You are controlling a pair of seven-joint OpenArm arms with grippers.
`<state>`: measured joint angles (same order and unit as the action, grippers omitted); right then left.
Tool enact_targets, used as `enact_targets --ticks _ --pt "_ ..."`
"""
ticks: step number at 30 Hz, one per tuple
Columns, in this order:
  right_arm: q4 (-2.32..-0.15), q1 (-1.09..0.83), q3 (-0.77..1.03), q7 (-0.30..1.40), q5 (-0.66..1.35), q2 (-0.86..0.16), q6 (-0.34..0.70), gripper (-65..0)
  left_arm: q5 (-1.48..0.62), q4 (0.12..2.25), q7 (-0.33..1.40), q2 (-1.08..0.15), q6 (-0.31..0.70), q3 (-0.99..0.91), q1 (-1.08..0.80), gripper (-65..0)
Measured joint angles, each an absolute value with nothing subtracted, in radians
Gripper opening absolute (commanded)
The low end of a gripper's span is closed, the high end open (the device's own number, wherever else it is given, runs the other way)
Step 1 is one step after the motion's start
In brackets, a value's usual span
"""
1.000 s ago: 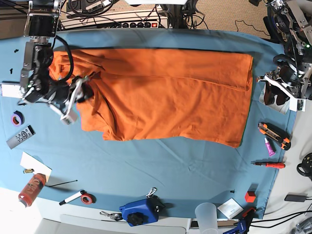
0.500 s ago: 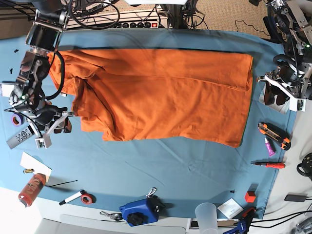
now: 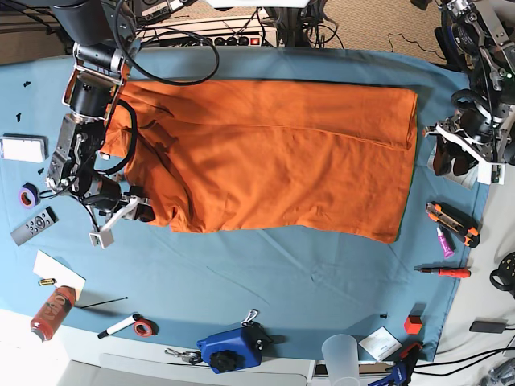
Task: Layout the t-shirt on the table in an organized manner, then fold the t-shirt properly
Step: 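Grasp the shirt side edge with the right gripper and fold inward, then grasp the shirt hem corners with both grippers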
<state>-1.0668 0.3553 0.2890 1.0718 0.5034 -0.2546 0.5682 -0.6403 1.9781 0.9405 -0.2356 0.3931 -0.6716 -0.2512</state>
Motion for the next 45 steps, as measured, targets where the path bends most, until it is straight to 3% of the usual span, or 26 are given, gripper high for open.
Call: enact_targets --ticks 2,3,6,9,12,14,19,23,26,28,34,45 --pt "-1.067 0.36 0.289 1.118 0.504 -0.254 0.567 -64.2 -0.641 1.978 0.941 -0.236 0.393 -0.672 -0.251 -39.0" --pt "-1.067 0.36 0.289 1.119 0.507 -0.254 0.566 -65.0 -0.64 1.978 0.941 -0.236 0.393 -0.672 -0.251 -39.0" --pt "-1.084 0.354 0.289 1.102 0.492 -0.255 0.617 -65.0 -0.641 1.978 0.941 -0.236 0.393 -0.672 -0.251 -39.7" --pt "-1.132 0.349 0.288 1.085 0.413 -0.25 0.617 -65.0 -0.68 1.978 0.941 -0.236 0.393 -0.672 -0.25 -45.3" --pt "-1.148 0.373 0.287 1.065 0.332 -0.25 0.613 -65.0 -0.654 1.978 0.944 -0.242 0.395 -0.649 -0.218 -45.4" --pt "-1.148 0.41 0.288 1.042 0.302 -0.252 0.608 -65.0 -0.614 1.978 0.933 -0.255 0.446 -0.6 -0.181 -45.4" --pt "-1.153 0.518 0.287 1.013 0.3 -0.252 0.607 -65.0 -0.406 1.918 0.783 -0.335 0.503 -0.372 -0.066 -35.7" --pt "-1.153 0.562 0.288 1.014 0.24 -0.251 0.607 -65.0 -0.262 1.732 0.758 -0.393 0.415 -0.186 0.085 -32.6" --pt "-1.153 0.582 0.288 1.0 0.231 -0.254 0.609 -65.0 -0.268 1.544 0.833 -0.42 0.432 -0.078 0.234 -32.6" --pt "-1.153 0.588 0.287 0.982 0.234 -0.255 0.608 -65.0 -0.295 1.414 0.83 -0.422 0.471 -0.026 0.328 -32.6" --pt "-1.153 0.588 0.288 0.987 0.233 -0.256 0.607 -65.0 -0.316 1.097 0.792 -0.414 0.465 0.073 0.542 -32.6" --pt "-1.153 0.588 0.287 0.999 0.233 -0.257 0.607 -65.0 -0.371 0.891 0.829 -0.418 0.627 0.074 0.61 -32.6"
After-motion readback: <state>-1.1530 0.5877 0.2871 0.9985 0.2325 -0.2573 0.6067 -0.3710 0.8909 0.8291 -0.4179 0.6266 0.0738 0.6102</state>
